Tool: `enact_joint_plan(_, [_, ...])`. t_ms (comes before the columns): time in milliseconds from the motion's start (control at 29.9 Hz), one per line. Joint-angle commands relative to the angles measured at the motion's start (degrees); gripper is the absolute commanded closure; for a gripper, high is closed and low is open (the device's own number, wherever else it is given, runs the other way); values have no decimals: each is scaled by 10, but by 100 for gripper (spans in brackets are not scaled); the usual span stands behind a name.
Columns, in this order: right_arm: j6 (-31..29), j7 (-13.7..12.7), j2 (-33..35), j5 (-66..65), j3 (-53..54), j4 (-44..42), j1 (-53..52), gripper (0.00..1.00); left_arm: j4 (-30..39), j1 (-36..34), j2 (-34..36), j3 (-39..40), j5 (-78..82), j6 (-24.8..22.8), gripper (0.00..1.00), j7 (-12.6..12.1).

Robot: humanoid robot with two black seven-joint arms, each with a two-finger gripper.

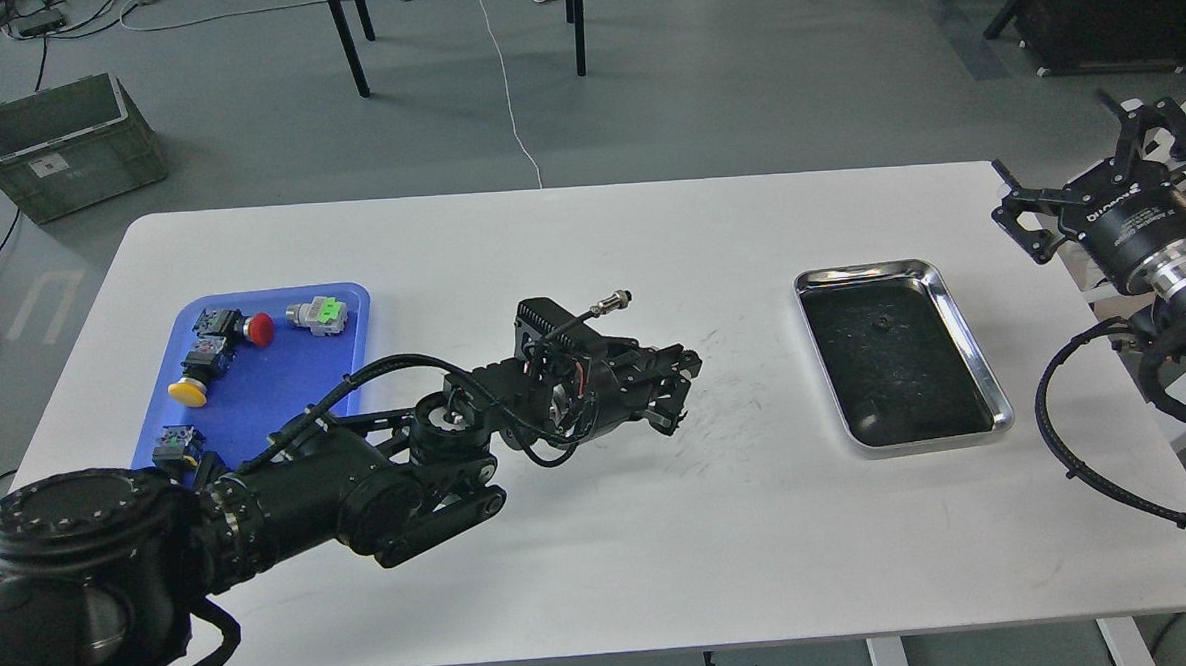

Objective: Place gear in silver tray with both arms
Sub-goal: 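Carry the gear to the table center and lower it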

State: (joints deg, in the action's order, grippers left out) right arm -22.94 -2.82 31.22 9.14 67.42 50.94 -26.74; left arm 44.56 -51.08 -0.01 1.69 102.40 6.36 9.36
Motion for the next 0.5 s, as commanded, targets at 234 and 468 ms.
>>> enact_joint_plan(234, [0, 0, 1, 0, 0, 0, 0, 2, 24, 38, 0, 1, 0, 7, 92, -15])
enact_joint_plan(468, [0, 0, 1, 1, 0, 0, 1, 2, 24, 51, 0, 1, 0, 7, 90, -15])
